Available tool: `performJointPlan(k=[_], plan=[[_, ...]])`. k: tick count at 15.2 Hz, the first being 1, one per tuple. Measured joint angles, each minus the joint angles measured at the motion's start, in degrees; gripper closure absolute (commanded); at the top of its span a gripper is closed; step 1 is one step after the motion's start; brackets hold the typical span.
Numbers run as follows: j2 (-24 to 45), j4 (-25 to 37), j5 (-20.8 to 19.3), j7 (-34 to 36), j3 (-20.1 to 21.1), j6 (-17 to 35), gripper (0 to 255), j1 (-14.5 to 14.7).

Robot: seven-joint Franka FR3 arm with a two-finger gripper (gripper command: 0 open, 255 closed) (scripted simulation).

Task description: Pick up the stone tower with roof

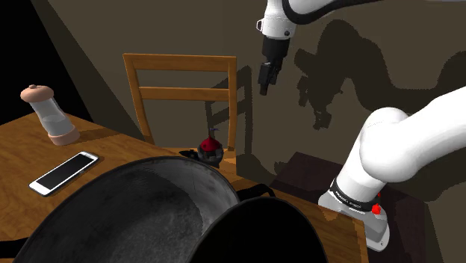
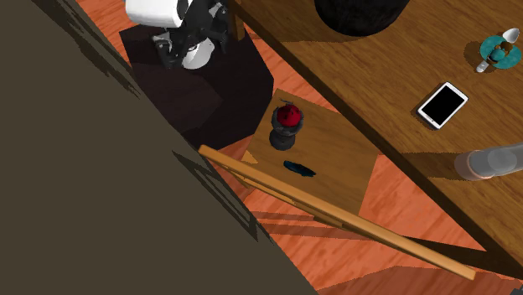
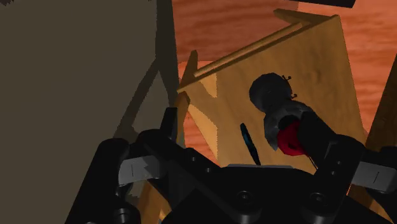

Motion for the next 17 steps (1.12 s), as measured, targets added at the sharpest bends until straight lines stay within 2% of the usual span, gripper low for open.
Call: performJointPlan(k=[6,15,17], plan=[[8.97,-0.01,2.2,-6.38,0.11,10.47,0,4.74],[22.15,2.09,6.81,-15.02,2.6,23.69,0,12.32],[23.6,1.84,7.19,-16.16,2.66,25.58,0,12.78]])
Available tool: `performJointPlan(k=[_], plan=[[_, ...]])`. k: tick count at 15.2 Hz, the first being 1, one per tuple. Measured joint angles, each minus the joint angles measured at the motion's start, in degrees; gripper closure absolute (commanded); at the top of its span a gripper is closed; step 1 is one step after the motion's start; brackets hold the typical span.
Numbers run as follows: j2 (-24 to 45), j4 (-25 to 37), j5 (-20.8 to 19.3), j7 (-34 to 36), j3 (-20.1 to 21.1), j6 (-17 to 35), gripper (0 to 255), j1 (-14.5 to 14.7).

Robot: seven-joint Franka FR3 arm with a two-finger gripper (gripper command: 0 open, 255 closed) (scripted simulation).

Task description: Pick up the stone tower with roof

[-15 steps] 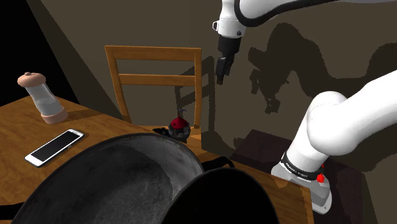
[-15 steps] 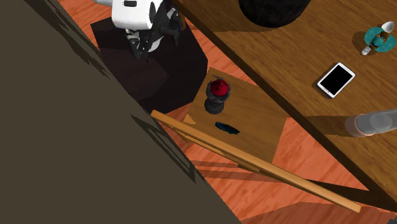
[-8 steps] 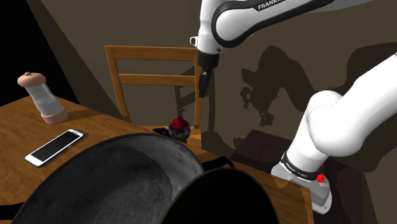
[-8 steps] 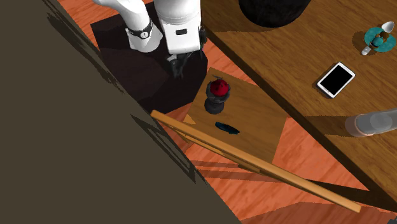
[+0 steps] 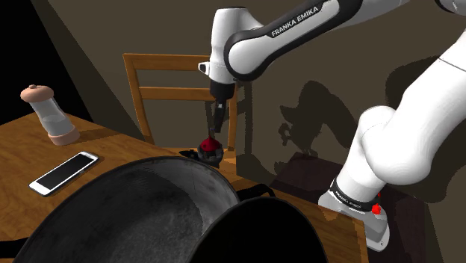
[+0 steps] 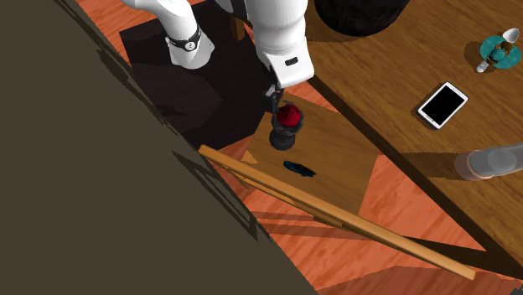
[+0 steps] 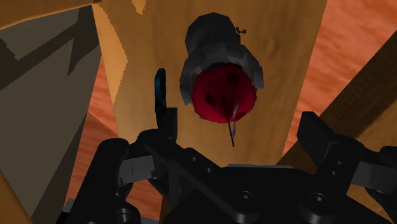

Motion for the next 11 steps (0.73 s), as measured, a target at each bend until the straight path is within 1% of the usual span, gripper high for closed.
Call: performJointPlan(k=[6,7,11], plan=[[2.73,-2.1,0.44,-0.62,0.1,4.9,0,0.29],[3.02,-2.25,0.48,-0.68,0.09,5.34,255,0.29],[3.26,-2.39,0.52,-0.72,0.08,5.78,255,0.3]])
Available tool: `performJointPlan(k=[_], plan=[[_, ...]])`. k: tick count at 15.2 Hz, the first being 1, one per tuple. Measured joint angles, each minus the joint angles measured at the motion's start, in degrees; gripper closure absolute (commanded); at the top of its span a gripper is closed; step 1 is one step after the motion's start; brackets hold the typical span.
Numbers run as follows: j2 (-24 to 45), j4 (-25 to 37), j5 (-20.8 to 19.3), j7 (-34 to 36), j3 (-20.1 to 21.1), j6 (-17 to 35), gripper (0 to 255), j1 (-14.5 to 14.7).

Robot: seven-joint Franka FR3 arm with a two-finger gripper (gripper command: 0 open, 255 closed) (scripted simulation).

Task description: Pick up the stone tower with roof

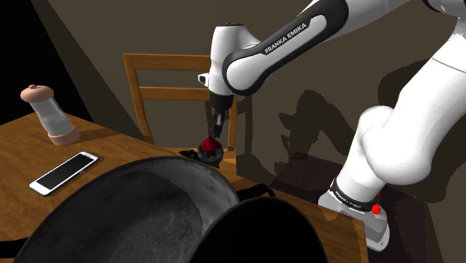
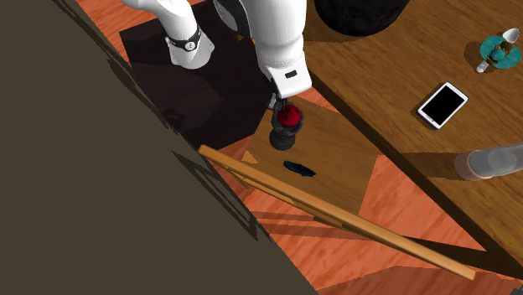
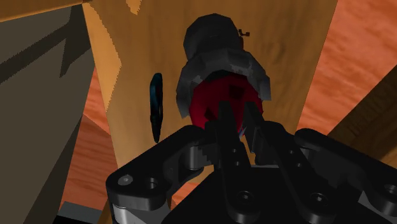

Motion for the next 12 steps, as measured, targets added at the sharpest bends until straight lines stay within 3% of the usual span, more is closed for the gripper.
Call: performJointPlan(k=[6,12], plan=[[-0.02,-0.01,-0.01,0.03,0.02,-0.05,255,0.01],[-2.29,1.77,-0.3,0.36,0.01,-4.14,255,-0.08]])
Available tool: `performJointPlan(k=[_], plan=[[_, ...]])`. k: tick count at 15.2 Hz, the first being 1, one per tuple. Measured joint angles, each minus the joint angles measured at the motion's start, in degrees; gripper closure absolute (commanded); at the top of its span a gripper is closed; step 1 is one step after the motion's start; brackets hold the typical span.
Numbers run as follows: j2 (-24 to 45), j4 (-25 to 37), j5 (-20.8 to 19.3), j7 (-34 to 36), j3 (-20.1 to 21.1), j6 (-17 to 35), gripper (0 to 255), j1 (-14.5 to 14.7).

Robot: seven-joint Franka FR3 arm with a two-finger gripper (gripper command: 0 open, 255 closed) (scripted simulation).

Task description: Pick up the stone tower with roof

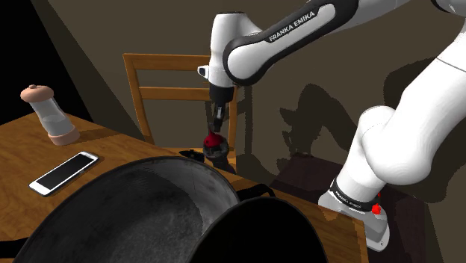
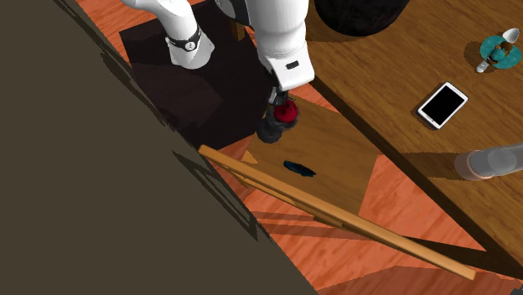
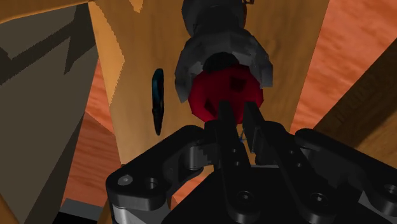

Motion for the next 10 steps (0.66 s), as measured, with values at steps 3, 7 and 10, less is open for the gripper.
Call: performJointPlan(k=[3,7,10], plan=[[-1.0,1.69,-0.18,0.06,-0.11,-2.69,255,-0.12],[-2.4,3.62,-0.34,0.47,0.01,-6.0,255,-0.1],[-3.02,5.04,-0.43,0.65,0.03,-8.05,255,-0.11]])
